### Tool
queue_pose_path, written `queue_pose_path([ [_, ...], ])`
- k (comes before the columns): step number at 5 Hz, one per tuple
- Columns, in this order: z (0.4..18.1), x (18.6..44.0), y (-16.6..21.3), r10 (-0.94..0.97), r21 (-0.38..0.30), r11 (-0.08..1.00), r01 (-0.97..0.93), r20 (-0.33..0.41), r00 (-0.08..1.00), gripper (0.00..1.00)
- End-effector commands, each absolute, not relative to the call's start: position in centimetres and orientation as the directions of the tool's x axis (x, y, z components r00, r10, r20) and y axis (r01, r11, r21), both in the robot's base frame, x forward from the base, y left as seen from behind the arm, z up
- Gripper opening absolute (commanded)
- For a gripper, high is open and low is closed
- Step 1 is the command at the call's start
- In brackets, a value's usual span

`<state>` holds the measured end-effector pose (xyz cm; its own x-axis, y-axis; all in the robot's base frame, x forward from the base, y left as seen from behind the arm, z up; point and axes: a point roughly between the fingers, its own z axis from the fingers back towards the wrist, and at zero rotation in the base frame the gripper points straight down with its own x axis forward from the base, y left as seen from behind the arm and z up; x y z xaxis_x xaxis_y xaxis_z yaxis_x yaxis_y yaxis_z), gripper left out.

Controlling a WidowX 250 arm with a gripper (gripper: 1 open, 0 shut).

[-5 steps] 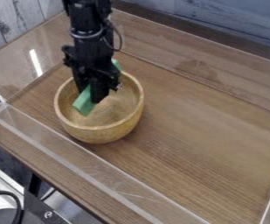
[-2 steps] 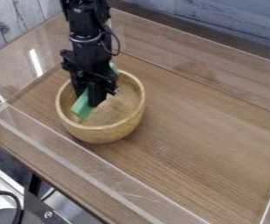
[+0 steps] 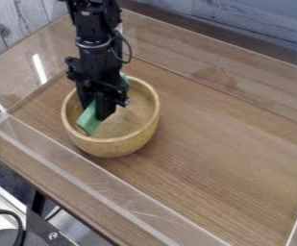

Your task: Put the green block in the brown bowl

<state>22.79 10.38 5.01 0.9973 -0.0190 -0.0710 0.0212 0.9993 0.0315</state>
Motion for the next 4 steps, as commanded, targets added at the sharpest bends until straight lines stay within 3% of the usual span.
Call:
queue_pose_path([
  [1, 6.03, 23.40, 10.86, -0.011, 0.046, 0.999, 0.013, -0.042, 0.999, 0.00],
  [4, 5.95, 23.47, 10.72, -0.009, 0.038, 0.999, 0.012, -0.060, 0.998, 0.00],
])
